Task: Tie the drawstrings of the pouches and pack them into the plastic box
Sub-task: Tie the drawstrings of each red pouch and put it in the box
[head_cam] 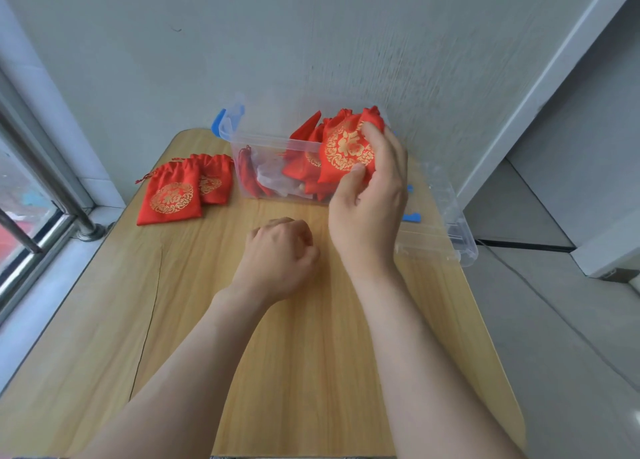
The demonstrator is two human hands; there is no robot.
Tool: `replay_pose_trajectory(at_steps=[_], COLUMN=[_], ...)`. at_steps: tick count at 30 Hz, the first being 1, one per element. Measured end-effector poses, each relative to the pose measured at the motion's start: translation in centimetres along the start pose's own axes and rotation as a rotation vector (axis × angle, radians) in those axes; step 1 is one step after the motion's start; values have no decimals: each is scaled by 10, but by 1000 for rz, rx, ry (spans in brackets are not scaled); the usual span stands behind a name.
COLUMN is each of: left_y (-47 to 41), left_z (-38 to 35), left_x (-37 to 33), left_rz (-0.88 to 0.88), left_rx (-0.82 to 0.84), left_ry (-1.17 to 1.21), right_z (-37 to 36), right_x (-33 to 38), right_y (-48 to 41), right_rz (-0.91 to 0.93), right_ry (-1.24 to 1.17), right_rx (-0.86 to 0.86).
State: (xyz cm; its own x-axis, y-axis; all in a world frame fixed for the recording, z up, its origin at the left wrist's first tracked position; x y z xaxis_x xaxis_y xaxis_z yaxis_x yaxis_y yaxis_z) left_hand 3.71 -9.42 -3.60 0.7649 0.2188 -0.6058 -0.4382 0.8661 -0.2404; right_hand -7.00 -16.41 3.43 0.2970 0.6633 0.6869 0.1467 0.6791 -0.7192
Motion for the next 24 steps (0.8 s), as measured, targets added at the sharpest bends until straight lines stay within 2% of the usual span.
replay_pose_trajectory(at_steps=[3, 9, 11, 16, 20, 24], left_y=[-1, -1, -1, -2, -3, -4], left_z=[-2, -3, -4, -7, -9, -9], left_x=[1, 2, 2, 6, 10, 14], left_rz=[-15, -28, -32, -47, -67, -88], left_rx=[22, 36, 44, 31, 29, 8], left_ry=[-16, -4, -6, -12, -8, -4], right_z=[-17, -54, -64, -72, -77, -73], right_x=[5, -5, -13, -16, -10, -6], right_y=[-11, -44, -47, -43, -41, -43], right_rz=[44, 74, 67, -31, 167, 107], right_ry=[-27, -21, 78, 655, 760, 843], right_rx=[61, 68, 150, 349, 446, 717])
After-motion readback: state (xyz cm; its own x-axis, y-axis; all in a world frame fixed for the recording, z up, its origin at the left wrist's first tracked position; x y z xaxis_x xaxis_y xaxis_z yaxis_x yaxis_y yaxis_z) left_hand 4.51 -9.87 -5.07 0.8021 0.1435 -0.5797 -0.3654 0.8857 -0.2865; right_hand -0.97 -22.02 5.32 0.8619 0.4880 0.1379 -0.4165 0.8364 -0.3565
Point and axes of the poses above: each hand's wrist, its own y-axis away from the middle knuckle, its own z-axis out of the back of the hand, x = y × z, the point moved 2 cm from there along -y, towards the middle knuckle, and after that the axes turned 8 degrees about -x, right-handed, at the moved point
